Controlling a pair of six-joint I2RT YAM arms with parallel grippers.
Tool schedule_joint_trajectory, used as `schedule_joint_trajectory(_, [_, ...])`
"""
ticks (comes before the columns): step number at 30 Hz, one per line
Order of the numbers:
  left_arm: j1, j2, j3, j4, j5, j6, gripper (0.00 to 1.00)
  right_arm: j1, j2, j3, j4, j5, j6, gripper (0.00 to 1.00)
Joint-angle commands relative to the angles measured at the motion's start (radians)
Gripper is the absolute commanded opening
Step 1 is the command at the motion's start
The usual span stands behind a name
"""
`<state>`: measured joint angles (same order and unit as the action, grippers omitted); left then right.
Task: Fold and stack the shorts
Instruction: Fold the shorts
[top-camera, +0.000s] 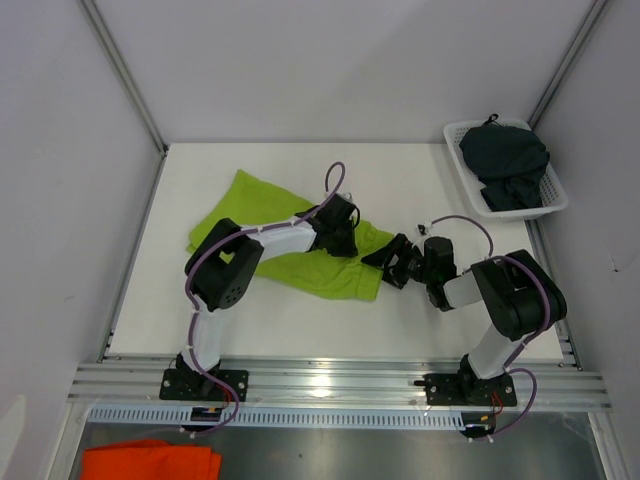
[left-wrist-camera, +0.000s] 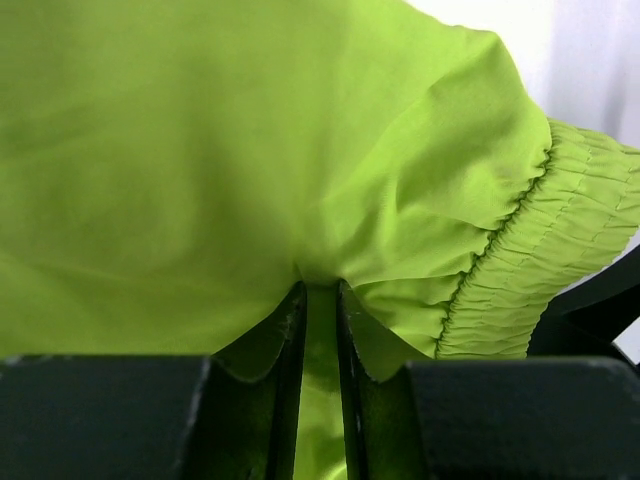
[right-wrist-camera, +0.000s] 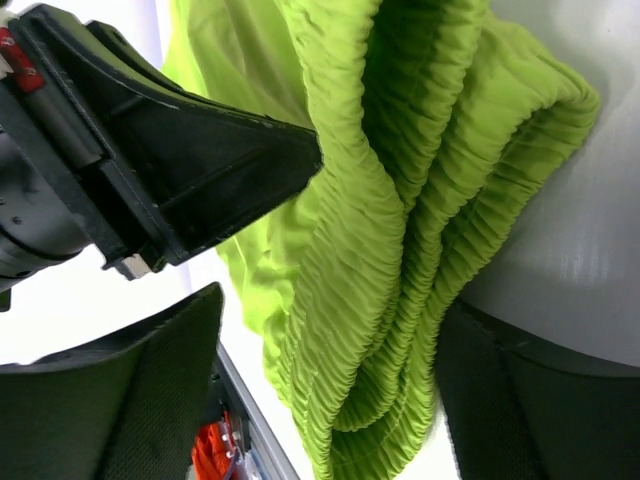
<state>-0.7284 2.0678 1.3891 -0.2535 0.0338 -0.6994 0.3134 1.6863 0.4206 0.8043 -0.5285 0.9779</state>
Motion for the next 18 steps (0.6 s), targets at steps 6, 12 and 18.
schedule_joint_trajectory(6, [-0.025, 0.003, -0.064, -0.003, 0.020, -0.015, 0.21, 0.023, 0.044, -0.006, -0.083, 0.081, 0.027, 0.63])
schedule_joint_trajectory(12, [-0.028, -0.038, -0.096, 0.011, 0.037, -0.034, 0.21, 0.026, 0.012, 0.033, -0.175, 0.116, -0.002, 0.44])
schedule_joint_trajectory(18, [-0.025, -0.112, -0.128, -0.004, -0.020, -0.046, 0.22, 0.030, -0.074, 0.173, -0.559, 0.174, -0.135, 0.00])
